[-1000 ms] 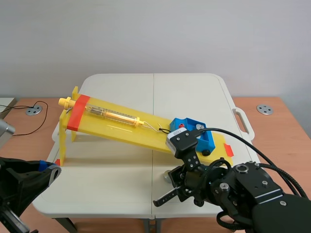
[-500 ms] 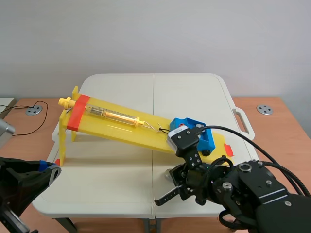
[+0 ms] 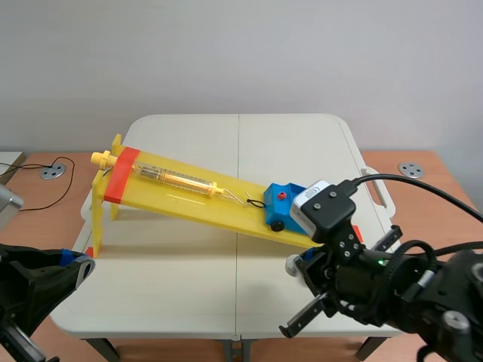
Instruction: Place the four metal weights on the blue cart on the ramp.
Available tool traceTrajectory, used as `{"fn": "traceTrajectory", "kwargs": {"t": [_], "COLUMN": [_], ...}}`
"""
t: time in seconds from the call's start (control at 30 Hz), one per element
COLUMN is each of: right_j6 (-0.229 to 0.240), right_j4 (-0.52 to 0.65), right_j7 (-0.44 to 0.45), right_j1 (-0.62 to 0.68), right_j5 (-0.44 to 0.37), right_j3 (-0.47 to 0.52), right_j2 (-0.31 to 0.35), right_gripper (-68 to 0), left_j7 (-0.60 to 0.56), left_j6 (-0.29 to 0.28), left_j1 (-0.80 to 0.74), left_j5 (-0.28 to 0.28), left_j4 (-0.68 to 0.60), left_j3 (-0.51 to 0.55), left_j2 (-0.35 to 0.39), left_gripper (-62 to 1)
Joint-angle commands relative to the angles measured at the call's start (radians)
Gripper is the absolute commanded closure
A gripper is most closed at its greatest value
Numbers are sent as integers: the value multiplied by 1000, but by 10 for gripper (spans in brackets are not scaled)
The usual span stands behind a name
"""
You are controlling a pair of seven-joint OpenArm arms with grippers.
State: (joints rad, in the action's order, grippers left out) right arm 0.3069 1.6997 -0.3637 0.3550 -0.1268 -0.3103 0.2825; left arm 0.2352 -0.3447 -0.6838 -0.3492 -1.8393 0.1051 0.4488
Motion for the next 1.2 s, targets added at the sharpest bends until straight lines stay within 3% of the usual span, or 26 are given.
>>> {"fn": "traceTrajectory", "kwargs": {"t": [0.0, 0.27, 0.4, 0.5, 0.67, 0.9, 1.03, 1.17], "right_j6": [-29, 5, 5, 4, 3, 9, 56, 64], "right_j4": [167, 371, 410, 407, 357, 186, 106, 37], "right_j7": [77, -17, -30, -27, -23, -23, -6, 7], "right_j1": [19, 129, 126, 90, -17, -168, -240, -305], "right_j5": [-103, -291, -385, -409, -409, -401, -393, -393], "right_j3": [79, 302, 390, 418, 422, 410, 372, 343], "right_j2": [49, 69, 69, 55, -14, -109, -136, -175], "right_gripper": [-8, -8, -8, -8, -8, -8, -8, -8], "left_j7": [-103, -103, -103, -103, -103, -103, -103, -103], "left_j6": [-18, -18, -18, -18, -18, -18, -18, -18], "left_j1": [22, 22, 22, 23, 23, 23, 23, 23], "left_j5": [-74, -74, -74, -74, -74, -74, -74, -74], "left_j4": [-71, -71, -71, -71, -71, -71, -71, -71], "left_j3": [13, 13, 13, 13, 13, 13, 13, 13], "left_j2": [-22, -22, -22, -22, -22, -22, -22, -22], "left_gripper": [-36, -36, -36, -36, -36, -36, -36, -36]}}
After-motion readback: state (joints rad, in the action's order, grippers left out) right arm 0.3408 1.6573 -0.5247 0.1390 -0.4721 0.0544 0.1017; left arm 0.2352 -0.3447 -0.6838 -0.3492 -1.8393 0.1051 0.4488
